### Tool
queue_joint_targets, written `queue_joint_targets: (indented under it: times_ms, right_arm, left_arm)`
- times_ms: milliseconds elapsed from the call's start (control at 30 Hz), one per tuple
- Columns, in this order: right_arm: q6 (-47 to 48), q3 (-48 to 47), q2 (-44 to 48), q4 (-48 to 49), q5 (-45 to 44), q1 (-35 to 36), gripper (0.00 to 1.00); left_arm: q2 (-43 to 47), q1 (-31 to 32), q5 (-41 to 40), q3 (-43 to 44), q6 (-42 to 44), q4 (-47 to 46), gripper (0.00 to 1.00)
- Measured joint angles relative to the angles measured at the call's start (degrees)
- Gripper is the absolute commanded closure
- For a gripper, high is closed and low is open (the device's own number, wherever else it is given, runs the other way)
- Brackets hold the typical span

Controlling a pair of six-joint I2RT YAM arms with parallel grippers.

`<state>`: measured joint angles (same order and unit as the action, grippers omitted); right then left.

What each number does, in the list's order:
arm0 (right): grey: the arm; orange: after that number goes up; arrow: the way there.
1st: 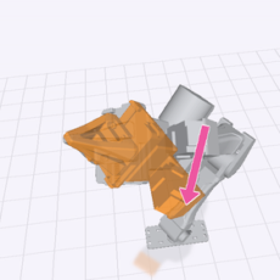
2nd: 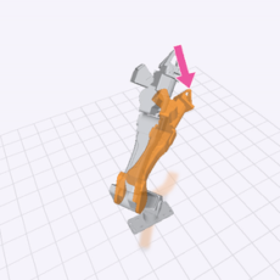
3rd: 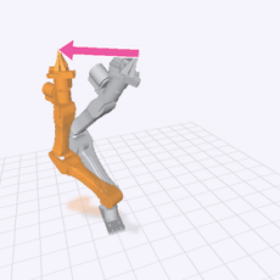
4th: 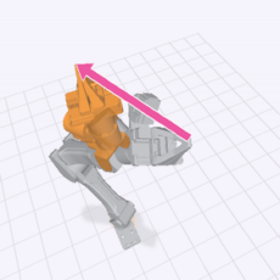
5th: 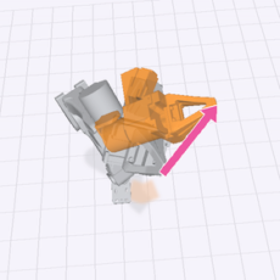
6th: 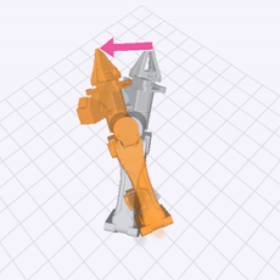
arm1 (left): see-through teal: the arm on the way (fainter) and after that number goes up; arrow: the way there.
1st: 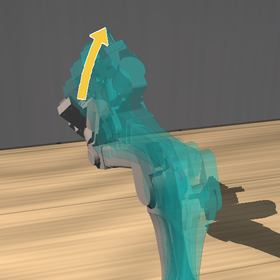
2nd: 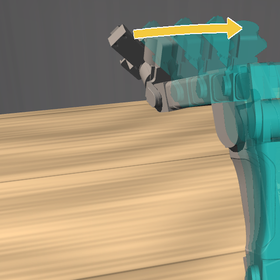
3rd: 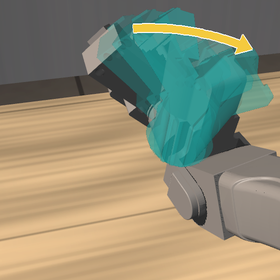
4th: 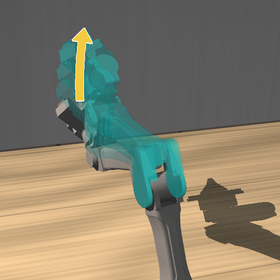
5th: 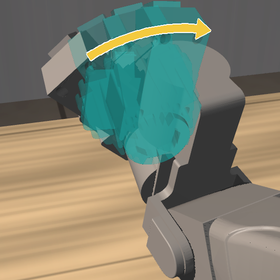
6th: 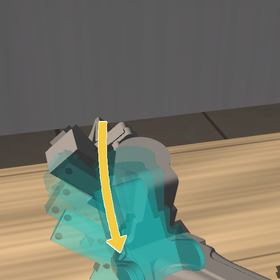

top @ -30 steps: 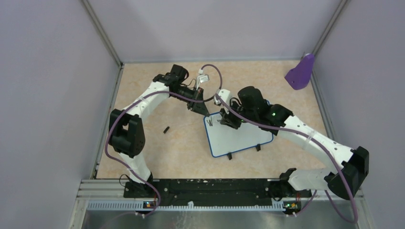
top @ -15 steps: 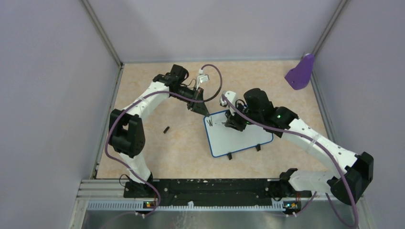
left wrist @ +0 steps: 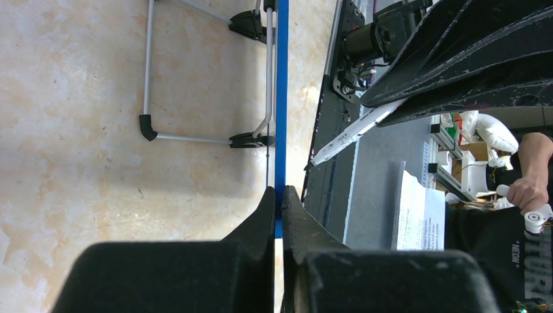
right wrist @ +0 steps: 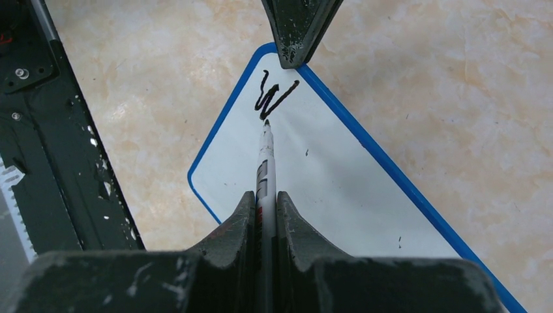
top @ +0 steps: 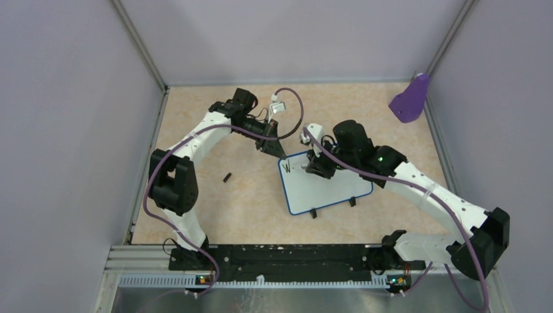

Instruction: Write a sentence on the whiteboard

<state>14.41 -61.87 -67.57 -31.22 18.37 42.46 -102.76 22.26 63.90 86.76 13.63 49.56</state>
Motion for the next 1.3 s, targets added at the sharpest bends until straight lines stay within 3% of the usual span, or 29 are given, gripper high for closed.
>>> queue_joint_targets:
  times_ms: [1300]
  right_arm:
    - [-1.4,-0.07,-3.39,1.64,-3.78,1.4,1.0]
  left_arm:
    - [-0.15,-0.04,-0.22,0.0,0.02,-0.22,1.0]
